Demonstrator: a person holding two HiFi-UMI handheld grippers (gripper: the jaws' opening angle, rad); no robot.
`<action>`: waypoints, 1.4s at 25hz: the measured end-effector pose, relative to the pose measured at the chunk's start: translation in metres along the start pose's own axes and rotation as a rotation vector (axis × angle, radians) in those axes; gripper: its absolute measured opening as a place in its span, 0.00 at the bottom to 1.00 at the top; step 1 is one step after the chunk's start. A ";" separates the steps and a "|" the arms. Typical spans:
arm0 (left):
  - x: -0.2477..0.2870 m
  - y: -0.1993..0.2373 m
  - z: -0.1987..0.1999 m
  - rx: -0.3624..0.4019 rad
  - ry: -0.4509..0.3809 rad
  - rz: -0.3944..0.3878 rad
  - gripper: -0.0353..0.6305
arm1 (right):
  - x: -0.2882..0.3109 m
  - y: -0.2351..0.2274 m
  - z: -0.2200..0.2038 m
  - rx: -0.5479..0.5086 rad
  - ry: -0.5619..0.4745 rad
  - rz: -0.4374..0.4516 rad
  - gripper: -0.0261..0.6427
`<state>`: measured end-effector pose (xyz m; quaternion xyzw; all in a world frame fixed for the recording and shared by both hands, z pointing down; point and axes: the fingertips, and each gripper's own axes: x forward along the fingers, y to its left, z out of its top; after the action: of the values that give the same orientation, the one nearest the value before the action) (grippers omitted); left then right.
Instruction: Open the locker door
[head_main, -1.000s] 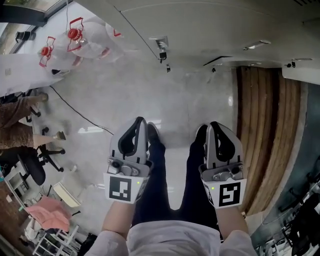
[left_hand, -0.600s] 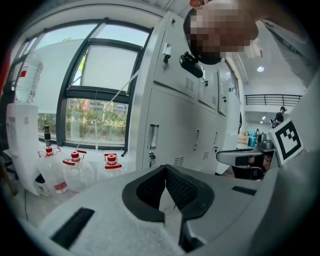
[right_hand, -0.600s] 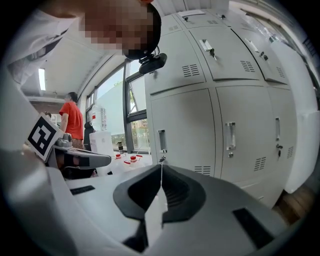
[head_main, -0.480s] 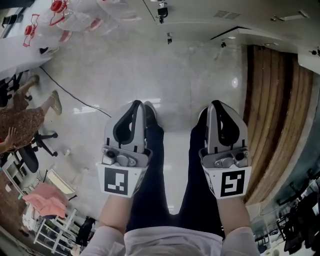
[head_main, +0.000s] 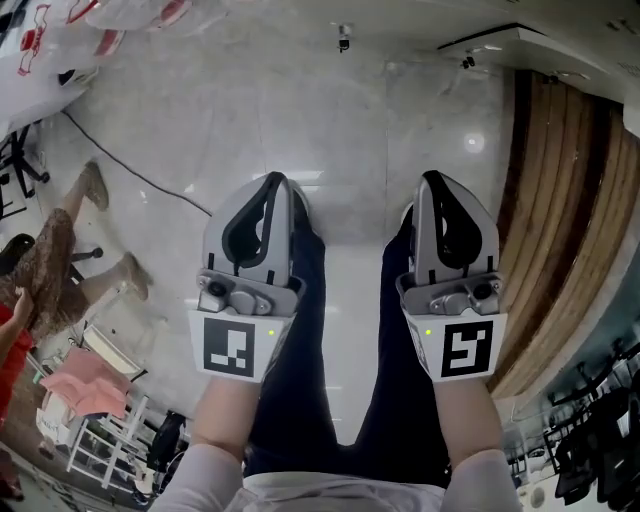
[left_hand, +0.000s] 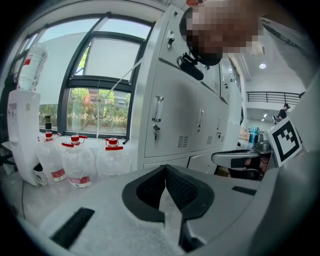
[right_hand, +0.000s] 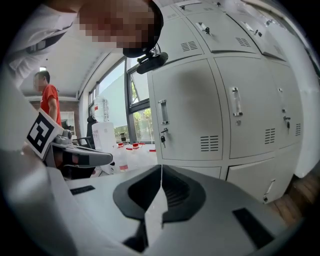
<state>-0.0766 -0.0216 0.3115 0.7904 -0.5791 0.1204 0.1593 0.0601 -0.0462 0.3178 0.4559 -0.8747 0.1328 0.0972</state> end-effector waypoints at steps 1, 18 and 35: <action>0.003 0.001 -0.005 0.001 0.001 0.000 0.07 | 0.003 0.000 -0.006 -0.003 0.006 0.005 0.06; 0.021 0.027 -0.077 0.010 0.026 0.032 0.07 | 0.042 0.003 -0.080 0.012 0.020 0.001 0.06; 0.015 0.059 -0.109 -0.008 0.020 0.029 0.07 | 0.081 0.014 -0.171 -0.025 0.082 -0.078 0.06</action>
<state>-0.1289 -0.0082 0.4241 0.7801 -0.5892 0.1282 0.1667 0.0112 -0.0466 0.5009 0.4827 -0.8530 0.1365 0.1438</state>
